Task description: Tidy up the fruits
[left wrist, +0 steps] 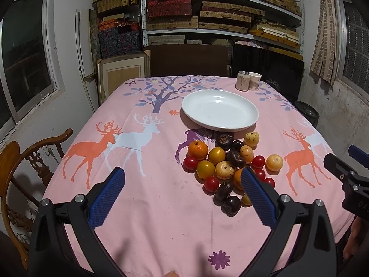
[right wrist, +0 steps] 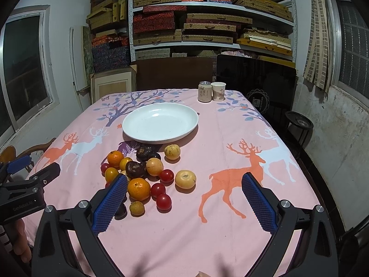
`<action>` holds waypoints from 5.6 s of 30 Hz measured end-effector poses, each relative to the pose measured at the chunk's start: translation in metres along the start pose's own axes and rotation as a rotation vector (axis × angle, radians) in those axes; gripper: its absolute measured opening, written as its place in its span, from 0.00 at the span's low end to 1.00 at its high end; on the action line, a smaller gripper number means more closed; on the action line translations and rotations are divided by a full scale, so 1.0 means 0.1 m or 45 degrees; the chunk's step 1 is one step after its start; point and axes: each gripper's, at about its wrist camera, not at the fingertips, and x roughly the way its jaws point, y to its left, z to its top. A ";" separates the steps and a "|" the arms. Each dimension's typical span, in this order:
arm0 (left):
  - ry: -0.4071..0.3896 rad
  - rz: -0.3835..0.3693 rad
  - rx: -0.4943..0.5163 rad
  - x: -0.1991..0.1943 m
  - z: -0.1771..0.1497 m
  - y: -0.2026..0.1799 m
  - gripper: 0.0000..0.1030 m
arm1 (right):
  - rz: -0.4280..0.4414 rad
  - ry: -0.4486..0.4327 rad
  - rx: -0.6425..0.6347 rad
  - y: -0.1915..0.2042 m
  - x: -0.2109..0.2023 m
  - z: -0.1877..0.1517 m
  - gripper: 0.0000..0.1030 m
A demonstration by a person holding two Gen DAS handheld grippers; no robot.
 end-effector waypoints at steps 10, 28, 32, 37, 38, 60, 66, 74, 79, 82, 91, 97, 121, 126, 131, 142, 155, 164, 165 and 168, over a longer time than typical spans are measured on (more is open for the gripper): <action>0.000 0.000 0.000 0.00 0.01 0.00 0.96 | 0.000 0.000 -0.001 0.00 0.00 0.00 0.97; 0.003 -0.002 -0.001 0.01 0.02 0.01 0.96 | -0.001 0.001 -0.003 0.00 0.01 -0.01 0.97; 0.002 -0.002 0.000 0.02 0.01 0.01 0.96 | 0.001 0.002 -0.003 0.00 0.01 -0.01 0.97; 0.005 -0.001 -0.001 0.01 0.03 0.01 0.96 | 0.001 0.003 -0.005 0.01 0.02 -0.02 0.97; 0.007 -0.002 -0.001 0.02 0.02 0.01 0.96 | 0.002 0.004 -0.006 0.01 0.02 -0.03 0.97; 0.010 -0.002 -0.002 0.03 0.02 0.01 0.96 | 0.001 0.012 -0.007 0.02 0.05 -0.05 0.97; 0.009 -0.002 -0.002 0.04 0.01 0.01 0.96 | 0.001 0.013 -0.008 0.03 0.06 -0.06 0.97; 0.107 -0.026 0.182 0.36 -0.46 -0.11 0.96 | -0.053 0.058 -0.002 -0.18 0.26 -0.19 0.97; 0.254 -0.107 0.253 0.73 -0.80 -0.28 0.96 | -0.068 0.155 0.062 -0.37 0.46 -0.34 0.97; 0.255 -0.106 0.272 0.85 -0.79 -0.38 0.96 | -0.067 0.177 0.051 -0.38 0.51 -0.36 0.97; 0.281 -0.236 0.222 1.03 -0.75 -0.51 0.76 | -0.072 0.210 0.085 -0.51 0.60 -0.39 0.97; 0.298 -0.294 0.278 1.05 -0.78 -0.68 0.41 | -0.063 0.226 0.101 -0.57 0.64 -0.42 0.97; 0.232 -0.363 0.268 1.02 -0.71 -0.65 0.29 | 0.066 0.312 0.000 -0.43 0.83 -0.54 0.93; 0.156 -0.367 0.251 0.80 -0.65 -0.50 0.29 | 0.241 0.354 -0.158 -0.10 1.04 -0.61 0.74; 0.163 -0.358 0.196 0.74 -0.63 -0.33 0.29 | 0.330 0.373 -0.161 0.04 1.22 -0.56 0.65; 0.177 -0.350 0.189 0.77 -0.68 -0.29 0.29 | 0.374 0.414 -0.164 0.19 1.46 -0.54 0.35; 0.178 -0.351 0.175 0.81 -0.69 -0.26 0.29 | 0.404 0.377 -0.120 0.09 1.40 -0.57 0.27; 0.164 -0.360 0.157 0.79 -0.66 -0.24 0.29 | 0.428 0.356 -0.093 0.03 1.32 -0.56 0.27; 0.161 -0.360 0.158 0.78 -0.65 -0.24 0.29 | 0.434 0.352 -0.090 0.02 1.30 -0.55 0.27; 0.154 -0.366 0.161 0.77 -0.60 -0.23 0.29 | 0.445 0.331 -0.096 0.00 1.24 -0.46 0.27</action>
